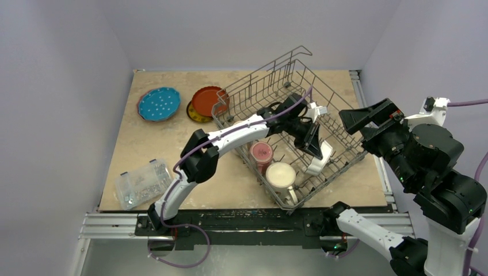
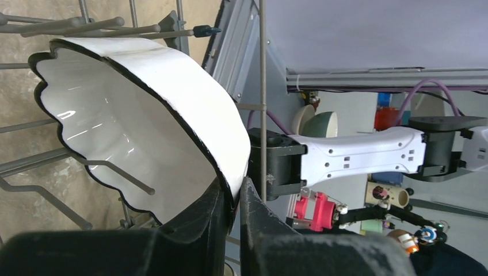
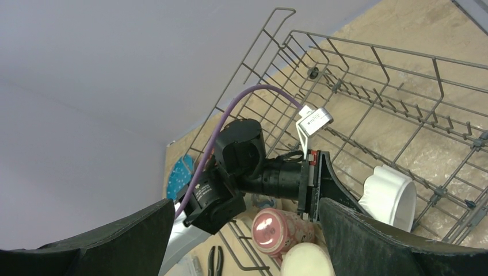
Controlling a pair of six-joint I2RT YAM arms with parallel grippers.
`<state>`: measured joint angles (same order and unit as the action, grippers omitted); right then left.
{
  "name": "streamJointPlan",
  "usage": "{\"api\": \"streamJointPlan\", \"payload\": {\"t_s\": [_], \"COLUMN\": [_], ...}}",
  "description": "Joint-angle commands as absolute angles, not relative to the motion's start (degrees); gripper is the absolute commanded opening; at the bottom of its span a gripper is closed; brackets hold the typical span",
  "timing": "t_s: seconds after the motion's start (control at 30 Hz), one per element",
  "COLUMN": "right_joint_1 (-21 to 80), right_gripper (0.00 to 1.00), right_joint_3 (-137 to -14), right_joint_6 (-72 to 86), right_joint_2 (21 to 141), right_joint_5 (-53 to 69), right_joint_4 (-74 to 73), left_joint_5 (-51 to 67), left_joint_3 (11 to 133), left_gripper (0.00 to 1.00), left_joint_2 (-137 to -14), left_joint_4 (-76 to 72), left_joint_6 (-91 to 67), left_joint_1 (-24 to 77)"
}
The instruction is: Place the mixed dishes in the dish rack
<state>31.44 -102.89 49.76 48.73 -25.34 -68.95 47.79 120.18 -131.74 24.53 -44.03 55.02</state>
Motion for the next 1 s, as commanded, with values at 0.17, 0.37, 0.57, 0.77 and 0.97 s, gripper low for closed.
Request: {"api": "streamJointPlan", "payload": {"t_s": [0.17, 0.37, 0.57, 0.77, 0.97], "right_joint_1": [31.6, 31.6, 31.6, 31.6, 31.6], "right_gripper": [0.98, 0.98, 0.98, 0.98, 0.98], "right_joint_3": [-103.1, -102.9, -103.0, -103.0, -102.8], "right_joint_6": [49.7, 49.6, 49.5, 49.2, 49.3], "right_joint_2": [48.6, 49.1, 49.5, 49.9, 50.2], "right_joint_5": [-24.8, -24.1, -23.8, -23.6, -23.4], "right_joint_4": [-67.4, -67.0, -67.0, -66.8, -66.7], "left_joint_5": [63.9, 70.8, 72.8, 68.4, 64.0], "left_joint_3": [120.2, 117.9, 115.9, 117.1, 119.9], "left_gripper": [0.0, 0.0, 0.0, 0.0, 0.0], "left_joint_2": [-124.7, -125.4, -126.0, -128.2, -122.5], "left_joint_4": [11.6, -10.3, -23.1, -40.3, -10.0], "left_joint_6": [-57.5, -76.2, -87.5, -102.7, -81.0], "left_joint_1": [51.9, 51.7, 51.6, 51.4, 51.1]}}
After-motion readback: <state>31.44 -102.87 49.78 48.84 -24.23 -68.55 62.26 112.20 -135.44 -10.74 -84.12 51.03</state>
